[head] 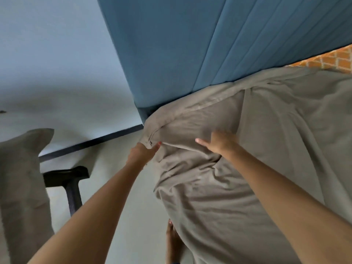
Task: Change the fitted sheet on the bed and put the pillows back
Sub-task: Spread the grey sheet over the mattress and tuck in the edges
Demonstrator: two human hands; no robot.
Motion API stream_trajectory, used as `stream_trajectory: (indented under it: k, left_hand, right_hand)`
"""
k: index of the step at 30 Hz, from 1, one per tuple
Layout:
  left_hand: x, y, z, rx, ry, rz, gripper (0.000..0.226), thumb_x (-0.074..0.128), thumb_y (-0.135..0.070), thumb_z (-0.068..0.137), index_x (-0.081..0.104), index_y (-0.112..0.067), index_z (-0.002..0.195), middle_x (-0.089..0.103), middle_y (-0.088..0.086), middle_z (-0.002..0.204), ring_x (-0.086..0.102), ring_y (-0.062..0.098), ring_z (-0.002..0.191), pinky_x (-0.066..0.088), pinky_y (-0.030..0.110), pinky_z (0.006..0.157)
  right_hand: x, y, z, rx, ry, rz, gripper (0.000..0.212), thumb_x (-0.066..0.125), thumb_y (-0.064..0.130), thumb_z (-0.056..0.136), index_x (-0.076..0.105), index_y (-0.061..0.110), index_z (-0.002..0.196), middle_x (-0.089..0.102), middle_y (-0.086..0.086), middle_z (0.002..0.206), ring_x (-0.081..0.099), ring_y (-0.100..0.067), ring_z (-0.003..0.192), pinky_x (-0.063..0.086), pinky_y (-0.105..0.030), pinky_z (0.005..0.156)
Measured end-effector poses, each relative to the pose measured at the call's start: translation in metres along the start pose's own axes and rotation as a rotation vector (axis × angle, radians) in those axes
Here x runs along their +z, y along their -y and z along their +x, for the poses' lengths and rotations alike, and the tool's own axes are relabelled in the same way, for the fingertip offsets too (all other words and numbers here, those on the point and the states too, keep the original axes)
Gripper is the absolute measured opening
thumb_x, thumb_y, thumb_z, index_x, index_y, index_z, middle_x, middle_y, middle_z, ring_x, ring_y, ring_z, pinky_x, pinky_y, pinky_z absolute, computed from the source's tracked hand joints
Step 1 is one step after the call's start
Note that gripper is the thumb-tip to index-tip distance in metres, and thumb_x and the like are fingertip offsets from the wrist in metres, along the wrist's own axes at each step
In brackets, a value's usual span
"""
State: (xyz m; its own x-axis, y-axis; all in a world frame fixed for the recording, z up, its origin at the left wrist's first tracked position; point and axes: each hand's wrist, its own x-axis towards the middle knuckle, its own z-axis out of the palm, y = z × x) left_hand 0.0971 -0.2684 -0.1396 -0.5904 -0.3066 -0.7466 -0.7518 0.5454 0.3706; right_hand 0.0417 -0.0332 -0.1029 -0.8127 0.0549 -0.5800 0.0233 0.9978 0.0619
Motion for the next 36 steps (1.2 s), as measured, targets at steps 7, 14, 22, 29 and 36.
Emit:
stream_trajectory:
  k: [7,14,22,29,36]
  left_hand:
    - [0.025,-0.003,0.027,0.261,-0.011,0.031,0.046,0.045,-0.051,0.096,0.052,-0.01,0.077,0.066,0.018,0.083,0.065,0.036,0.086,0.05,0.035,0.075]
    - [-0.022,-0.02,0.03,0.397,-0.325,-0.168,0.046,0.041,-0.037,0.101,0.057,0.002,0.083,0.063,0.029,0.092,0.059,0.043,0.09,0.042,0.041,0.071]
    - [-0.095,0.041,0.06,0.12,-0.301,0.035,0.051,0.042,-0.042,0.095,0.061,0.003,0.108,0.062,0.034,0.108,0.057,0.049,0.101,0.048,0.051,0.09]
    - [-0.081,0.019,0.04,0.19,0.011,0.377,0.068,0.066,-0.024,0.09,0.034,-0.002,0.145,0.047,0.021,0.141,0.045,0.035,0.129,0.037,0.039,0.103]
    - [-0.045,-0.053,-0.005,0.724,-0.087,0.713,0.04,0.047,-0.024,0.098,0.047,-0.012,0.136,0.048,0.009,0.139,0.056,0.034,0.116,0.046,0.047,0.095]
  right_hand:
    - [0.037,0.005,0.013,-0.005,-0.063,0.133,0.036,0.039,0.043,0.1,0.06,0.017,0.113,0.061,-0.013,0.12,0.057,-0.031,0.113,0.046,-0.037,0.086]
    - [-0.01,0.038,0.01,-0.027,-0.18,0.283,0.035,0.03,0.034,0.104,0.057,0.017,0.119,0.06,-0.016,0.122,0.055,-0.034,0.114,0.044,-0.038,0.087]
    - [-0.026,0.145,0.022,-0.296,-0.081,0.475,0.026,0.043,0.016,0.096,0.059,0.016,0.116,0.058,-0.014,0.125,0.053,-0.031,0.119,0.043,-0.037,0.093]
    - [0.024,0.054,-0.033,-0.142,-0.406,0.498,0.025,0.044,0.018,0.087,0.068,0.017,0.093,0.069,-0.007,0.098,0.063,-0.031,0.094,0.048,-0.036,0.079]
    - [0.067,-0.109,-0.098,0.331,-0.347,0.41,0.02,0.056,0.008,0.085,0.067,0.008,0.101,0.061,-0.015,0.108,0.059,-0.039,0.099,0.05,-0.043,0.085]
